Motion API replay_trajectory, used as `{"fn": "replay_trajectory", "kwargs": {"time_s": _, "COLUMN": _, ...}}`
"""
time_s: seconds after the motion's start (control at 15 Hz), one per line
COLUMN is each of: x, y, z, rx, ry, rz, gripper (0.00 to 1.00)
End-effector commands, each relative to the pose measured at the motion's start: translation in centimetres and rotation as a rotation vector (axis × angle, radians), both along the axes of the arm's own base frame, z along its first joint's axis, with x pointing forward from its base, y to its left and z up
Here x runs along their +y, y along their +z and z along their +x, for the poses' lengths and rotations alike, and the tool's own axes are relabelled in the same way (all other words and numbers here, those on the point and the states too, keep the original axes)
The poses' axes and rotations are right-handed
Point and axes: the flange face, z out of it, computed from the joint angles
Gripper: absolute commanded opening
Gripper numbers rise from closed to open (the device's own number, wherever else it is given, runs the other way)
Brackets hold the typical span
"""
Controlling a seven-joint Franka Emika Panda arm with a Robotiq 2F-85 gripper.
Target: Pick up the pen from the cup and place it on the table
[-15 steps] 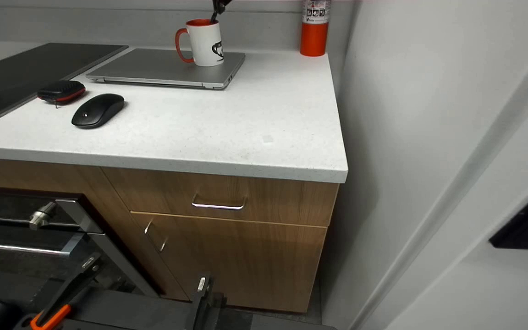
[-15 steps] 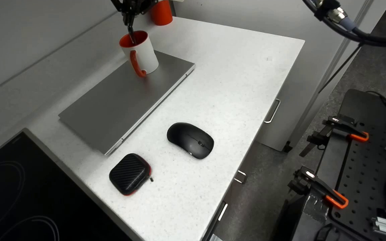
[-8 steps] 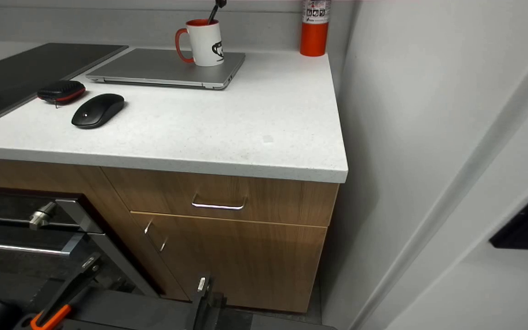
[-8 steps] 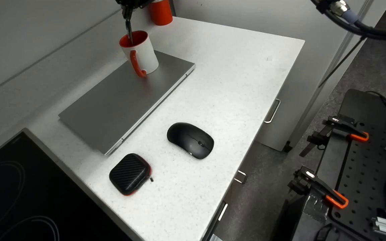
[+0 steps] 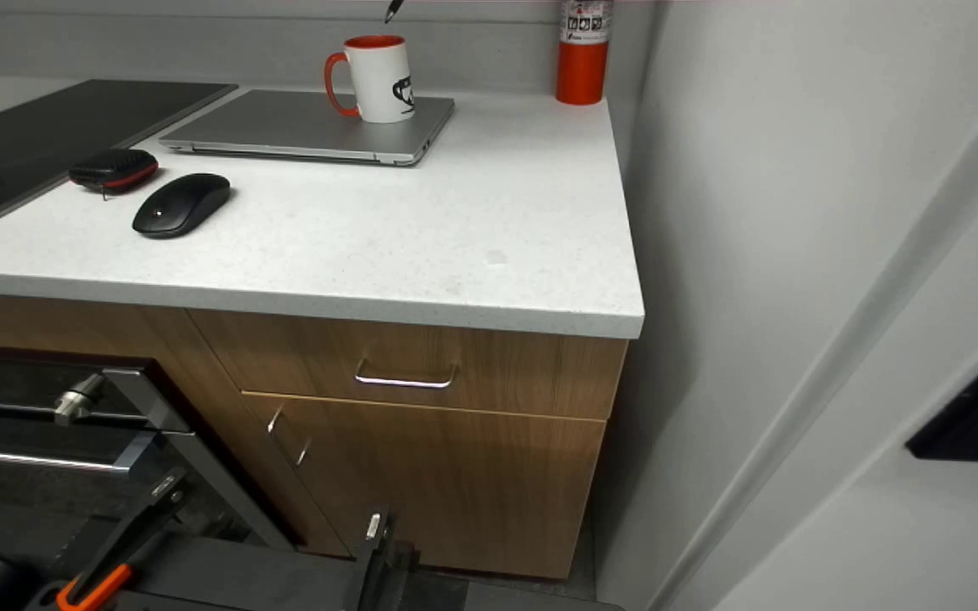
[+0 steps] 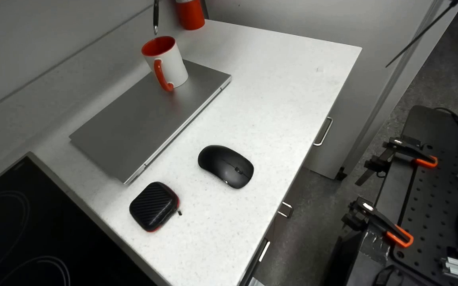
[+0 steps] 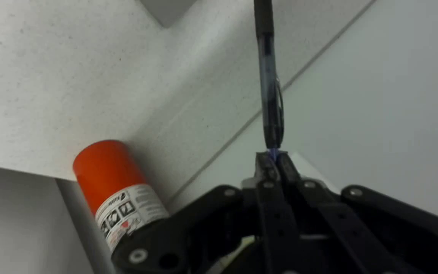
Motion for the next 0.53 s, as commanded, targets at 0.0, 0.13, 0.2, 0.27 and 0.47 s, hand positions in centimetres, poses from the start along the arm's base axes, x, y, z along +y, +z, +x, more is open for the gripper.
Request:
{"fn": "replay_trajectory", "kwargs": {"time_s": 0.0, "x": -3.7, "y": 1.7, "z": -4.0, "rx": -0.018, "ry": -0.086, "rz": -0.012, "gripper": 0.01}}
{"fn": "replay_trajectory", "kwargs": {"time_s": 0.13, "x": -5.6, "y": 0.3, "z": -5.6, "rx": 0.075, "ry": -0.086, "rz": -0.071, "gripper": 0.01}}
{"fn": "replay_trajectory", "kwargs": {"time_s": 0.2, "x": -6.4, "y": -1.1, "z": -6.3, "rx": 0.121, "ry": -0.083, "rz": -0.113, "gripper": 0.01}}
{"fn": "replay_trajectory", "kwargs": {"time_s": 0.27, "x": -7.0, "y": -2.5, "z": -6.8, "rx": 0.171, "ry": -0.072, "rz": -0.152, "gripper": 0.01}}
{"fn": "replay_trajectory", "kwargs": {"time_s": 0.47, "x": -7.7, "y": -6.7, "z": -7.8, "rx": 0.328, "ry": -0.028, "rz": -0.246, "gripper": 0.01}}
